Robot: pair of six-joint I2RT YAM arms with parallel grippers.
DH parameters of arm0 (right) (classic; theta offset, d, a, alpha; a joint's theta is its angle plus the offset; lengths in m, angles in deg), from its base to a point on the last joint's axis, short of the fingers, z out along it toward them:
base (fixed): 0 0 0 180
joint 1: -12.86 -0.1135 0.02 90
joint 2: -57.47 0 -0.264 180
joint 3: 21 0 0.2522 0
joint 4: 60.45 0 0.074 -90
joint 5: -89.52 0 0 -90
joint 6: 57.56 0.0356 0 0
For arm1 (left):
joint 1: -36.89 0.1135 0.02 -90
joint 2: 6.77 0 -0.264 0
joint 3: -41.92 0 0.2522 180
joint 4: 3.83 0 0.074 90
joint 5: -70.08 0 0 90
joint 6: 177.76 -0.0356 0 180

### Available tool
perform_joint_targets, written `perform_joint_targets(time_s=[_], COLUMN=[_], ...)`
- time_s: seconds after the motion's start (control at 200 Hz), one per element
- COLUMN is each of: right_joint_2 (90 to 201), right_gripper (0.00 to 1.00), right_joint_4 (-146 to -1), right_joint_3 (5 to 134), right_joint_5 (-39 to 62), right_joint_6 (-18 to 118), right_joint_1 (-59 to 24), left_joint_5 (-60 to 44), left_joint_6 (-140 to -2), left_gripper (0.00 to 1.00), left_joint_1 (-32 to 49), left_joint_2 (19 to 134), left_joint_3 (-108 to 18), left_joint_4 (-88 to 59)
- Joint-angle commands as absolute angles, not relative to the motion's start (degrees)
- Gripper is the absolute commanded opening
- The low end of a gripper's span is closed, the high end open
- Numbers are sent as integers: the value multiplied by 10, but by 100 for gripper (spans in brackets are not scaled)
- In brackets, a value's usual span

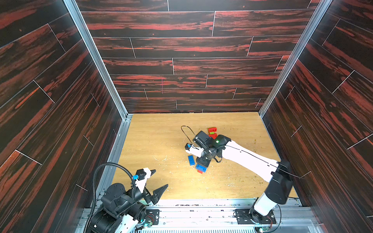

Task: Assemble the letter f with lego
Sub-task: Pick up the lego brick from the center of the board, then assemble the lego brick with the lego brick.

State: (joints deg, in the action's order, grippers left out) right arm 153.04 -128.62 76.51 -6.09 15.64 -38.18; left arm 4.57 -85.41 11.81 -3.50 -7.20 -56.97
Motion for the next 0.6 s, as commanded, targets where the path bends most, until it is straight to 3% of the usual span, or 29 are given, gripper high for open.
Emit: perform_joint_targets(time_s=[0.0,0.596], right_joint_2=[1512,1557], right_gripper=[21,23], right_joint_4=[-1243,-1255], right_joint_3=[719,723], right_joint_5=[-37,-27], right_joint_6=[91,76], right_joint_1=[-379,-348], left_joint_5=[46,43], left_joint_6=[-860,-859], left_gripper=[100,100], left_joint_1=[120,120], left_joint_2=[-38,-34], left_joint_3=[-72,-71], left_joint_4=[-573,-573])
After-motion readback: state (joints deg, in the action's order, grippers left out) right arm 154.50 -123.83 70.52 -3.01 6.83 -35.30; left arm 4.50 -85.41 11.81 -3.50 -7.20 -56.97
